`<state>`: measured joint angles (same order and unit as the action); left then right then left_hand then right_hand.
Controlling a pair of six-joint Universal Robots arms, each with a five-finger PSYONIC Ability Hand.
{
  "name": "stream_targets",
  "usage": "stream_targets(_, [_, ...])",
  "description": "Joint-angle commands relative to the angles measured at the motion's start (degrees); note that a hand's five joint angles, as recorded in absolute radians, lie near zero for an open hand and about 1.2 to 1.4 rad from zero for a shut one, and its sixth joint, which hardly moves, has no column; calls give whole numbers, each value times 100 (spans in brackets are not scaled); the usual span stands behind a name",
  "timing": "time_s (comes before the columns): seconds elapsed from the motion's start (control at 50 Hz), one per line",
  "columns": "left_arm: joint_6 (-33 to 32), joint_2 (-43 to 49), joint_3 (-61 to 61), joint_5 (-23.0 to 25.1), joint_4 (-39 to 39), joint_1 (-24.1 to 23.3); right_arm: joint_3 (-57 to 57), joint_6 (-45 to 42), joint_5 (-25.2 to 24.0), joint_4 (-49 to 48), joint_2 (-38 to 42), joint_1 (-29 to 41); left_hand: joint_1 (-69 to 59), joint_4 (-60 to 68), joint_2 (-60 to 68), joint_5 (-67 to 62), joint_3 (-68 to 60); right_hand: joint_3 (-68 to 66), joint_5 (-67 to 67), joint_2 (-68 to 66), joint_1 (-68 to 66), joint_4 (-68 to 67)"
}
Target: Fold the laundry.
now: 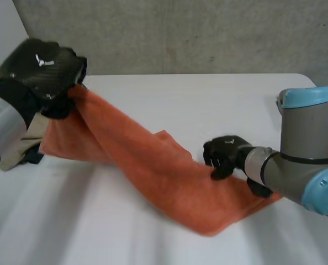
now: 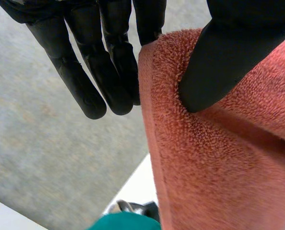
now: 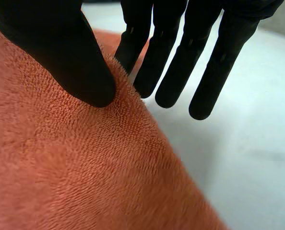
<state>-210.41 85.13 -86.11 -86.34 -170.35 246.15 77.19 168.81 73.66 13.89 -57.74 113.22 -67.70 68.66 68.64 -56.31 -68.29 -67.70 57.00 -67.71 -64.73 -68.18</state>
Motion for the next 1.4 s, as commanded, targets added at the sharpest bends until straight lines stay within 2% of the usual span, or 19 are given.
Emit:
stream_targets(0.02, [79,873,788,486,-1289,389,-1371,240,192,-492,175,104,-1230,1134,1136,-1369,-1171,-1230,1300,-1229,-1527,-1182])
stream_targets(0.12, [325,1471,1956,838,-1983,407,-2611,381,1052,-1089,131,130,-1230,1134,1136,-1369,-1171,-1230,1300,-1229,-1527,-1182])
stream_targets(0.16, [535,1726,2589,891,-2142,390,-3068,294,1606,-1808,18,113,-1230,1134,1136,-1369,-1171,-1230,1300,-1229,-1527,-1182])
stream_targets(0.2, [729,1989,3152,839,-2151,355,-3148,206,1757,-2091,-114,95,-1230,1134,1136,-1369,-1171,-1230,1300,-1229,-1527,-1182])
stream_targets(0.26, [967,2262,3636,654,-1941,284,-3096,-163,1679,-2400,-457,95,-1230,1134,1136,-1369,-1171,-1230,1300,-1229,-1527,-1182])
stream_targets(0.38, [1160,2386,3401,592,-1220,-6,-2289,-1164,1283,-2058,-809,87,-1230,1134,1136,-1369,-1171,-1230,1300,-1229,-1527,-1182])
stream_targets(0.48, [1151,2438,2296,698,-825,-374,-947,-1841,1238,-1812,-871,-115,-1230,1134,1136,-1369,-1171,-1230,1300,-1229,-1527,-1182])
stream_targets(0.6, [1116,2842,1037,750,-798,-638,418,-2299,1239,-1811,-722,-396,-1182,1086,1088,-1321,-1123,-1230,1300,-1229,-1527,-1182])
stream_targets(0.68, [1028,3290,526,838,-807,-884,1087,-2703,1239,-1767,-493,-564,-41,-55,-53,-180,18,-1230,1300,-1229,-1527,-1182])
stream_targets(0.74, [1002,3510,333,830,-754,-1069,1316,-3177,1256,-1680,-414,-608,2193,-2289,-2287,2054,2252,-1230,1300,-1229,-1527,-1182])
stream_targets(0.76, [1019,3545,289,804,-702,-1122,1342,-3370,1282,-1566,-422,-625,3315,-3411,-3409,3176,3374,87,-18,88,-210,136])
stream_targets(0.8, [1028,3502,279,768,-631,-1122,1316,-3521,1300,-1486,-475,-634,3830,-3925,-3924,3691,3889,2210,-2140,2211,1913,2259])
stream_targets(0.84, [1063,3293,262,707,-526,-1061,1203,-3565,1344,-1407,-650,-625,4282,-4378,-4376,4143,4341,3744,-3674,3745,3447,3792])
stream_targets(0.92, [1099,2705,227,532,-411,-763,808,-3347,1379,-1276,-958,-608,4907,-5003,-5001,4768,4966,4791,-4721,4792,4494,4840])
stream_targets(1.02, [1125,2105,122,443,-376,-279,219,-3029,1248,-845,-1038,-467,4958,-5054,-5052,4819,5017,4861,-4791,4862,4564,4910])
stream_targets(1.1, [1125,1762,-72,487,-314,90,-379,-2985,967,-292,-775,-257,4992,-5088,-5086,4853,5051,4844,-4774,4845,4547,4893])
stream_targets(1.2, [1090,1463,-396,706,-227,520,-1283,-3370,388,332,-117,-63,5093,-5188,-5187,4954,5152,4777,-4708,4778,4480,4826])
stream_targets(1.4, [1090,1182,-828,1111,-209,934,-2936,-4040,-563,755,1325,192,5093,-5189,-5187,4954,5152,4222,-4152,4223,3925,4270])
